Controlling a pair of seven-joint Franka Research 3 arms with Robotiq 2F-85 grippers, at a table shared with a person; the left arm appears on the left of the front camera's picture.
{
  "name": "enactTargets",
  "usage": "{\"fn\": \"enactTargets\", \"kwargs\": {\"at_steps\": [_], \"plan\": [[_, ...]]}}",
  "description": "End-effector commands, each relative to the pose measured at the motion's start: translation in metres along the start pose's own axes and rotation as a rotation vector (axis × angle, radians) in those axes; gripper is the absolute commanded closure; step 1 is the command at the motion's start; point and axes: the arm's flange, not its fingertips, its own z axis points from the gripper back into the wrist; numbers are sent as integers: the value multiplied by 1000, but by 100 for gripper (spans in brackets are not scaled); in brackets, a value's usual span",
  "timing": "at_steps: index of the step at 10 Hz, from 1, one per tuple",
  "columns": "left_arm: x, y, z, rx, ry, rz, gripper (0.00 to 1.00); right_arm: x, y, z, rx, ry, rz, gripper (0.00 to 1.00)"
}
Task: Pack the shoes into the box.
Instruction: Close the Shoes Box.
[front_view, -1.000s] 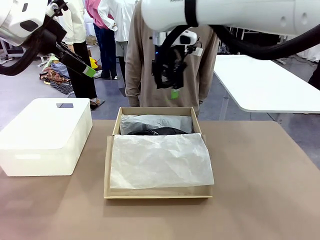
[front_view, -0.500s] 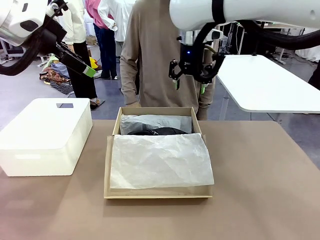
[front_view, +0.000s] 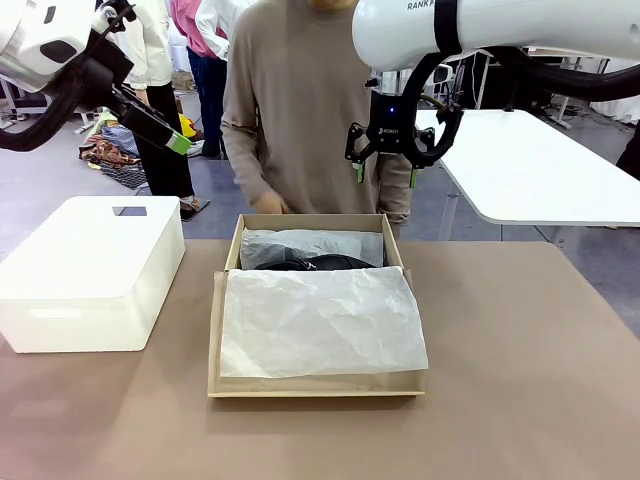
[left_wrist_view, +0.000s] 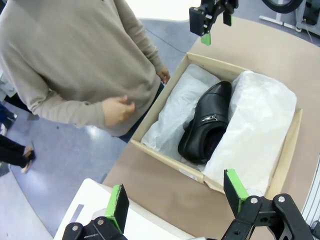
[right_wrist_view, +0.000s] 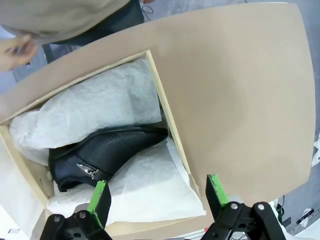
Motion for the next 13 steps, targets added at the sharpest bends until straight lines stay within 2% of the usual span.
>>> {"fn": "enactTargets", "kwargs": {"at_steps": [1,4,7,10,13], "plan": [[-1,0,1,-13,-12,4,0,1,0,4,-1,-5,-11,0],[-1,0,1,-13,-12,4,0,0,0,0,1,-1,0,0],[-1,0,1,-13,-12,4,0,12,-33,3,49,26,364,0],[-1,0,1,-13,-12,4,0,23,-76,12,95,14,620,0],[-1,0,1,-13,-12,4,0,23,-126,13,271,-115,936,0]]}}
